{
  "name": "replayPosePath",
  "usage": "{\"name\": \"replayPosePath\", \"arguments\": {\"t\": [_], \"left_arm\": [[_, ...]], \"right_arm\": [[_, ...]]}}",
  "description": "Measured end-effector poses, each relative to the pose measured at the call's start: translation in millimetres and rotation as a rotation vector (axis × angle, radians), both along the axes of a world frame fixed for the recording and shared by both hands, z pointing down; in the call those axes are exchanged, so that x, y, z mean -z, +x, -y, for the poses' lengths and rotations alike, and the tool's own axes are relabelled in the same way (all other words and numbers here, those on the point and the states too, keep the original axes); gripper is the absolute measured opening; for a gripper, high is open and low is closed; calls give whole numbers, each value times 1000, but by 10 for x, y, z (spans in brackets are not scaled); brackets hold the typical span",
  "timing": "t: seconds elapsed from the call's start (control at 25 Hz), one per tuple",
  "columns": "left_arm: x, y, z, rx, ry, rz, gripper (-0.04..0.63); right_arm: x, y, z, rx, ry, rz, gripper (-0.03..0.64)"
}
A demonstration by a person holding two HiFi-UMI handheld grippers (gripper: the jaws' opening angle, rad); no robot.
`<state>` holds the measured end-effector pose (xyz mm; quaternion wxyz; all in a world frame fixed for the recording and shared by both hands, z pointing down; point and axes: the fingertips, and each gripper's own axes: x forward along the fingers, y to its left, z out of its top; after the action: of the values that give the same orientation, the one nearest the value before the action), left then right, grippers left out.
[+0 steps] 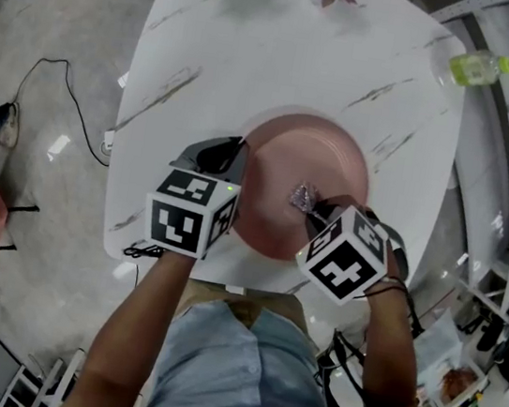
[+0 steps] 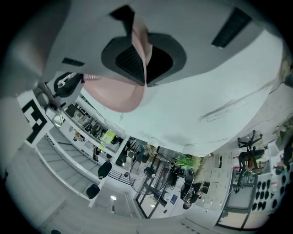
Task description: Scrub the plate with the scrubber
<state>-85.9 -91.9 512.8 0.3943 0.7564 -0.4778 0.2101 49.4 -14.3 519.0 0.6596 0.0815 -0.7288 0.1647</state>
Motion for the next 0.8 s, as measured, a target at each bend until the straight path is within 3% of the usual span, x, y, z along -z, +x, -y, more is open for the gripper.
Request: {"name": "replayPosePath", "arguments": {"t": [0.36,0.56,0.8], "left_arm": [[15,16,-13,1,-3,-3,14],[1,14,-37,-5,-10,-1,15],[-11,0,-42,-1,-6,8,15]], "right_arm": [[-19,82,485,-83,68,-25,57],[10,-203,580,23,109,8,57],[19,-496,231,154,88,49,57]]}}
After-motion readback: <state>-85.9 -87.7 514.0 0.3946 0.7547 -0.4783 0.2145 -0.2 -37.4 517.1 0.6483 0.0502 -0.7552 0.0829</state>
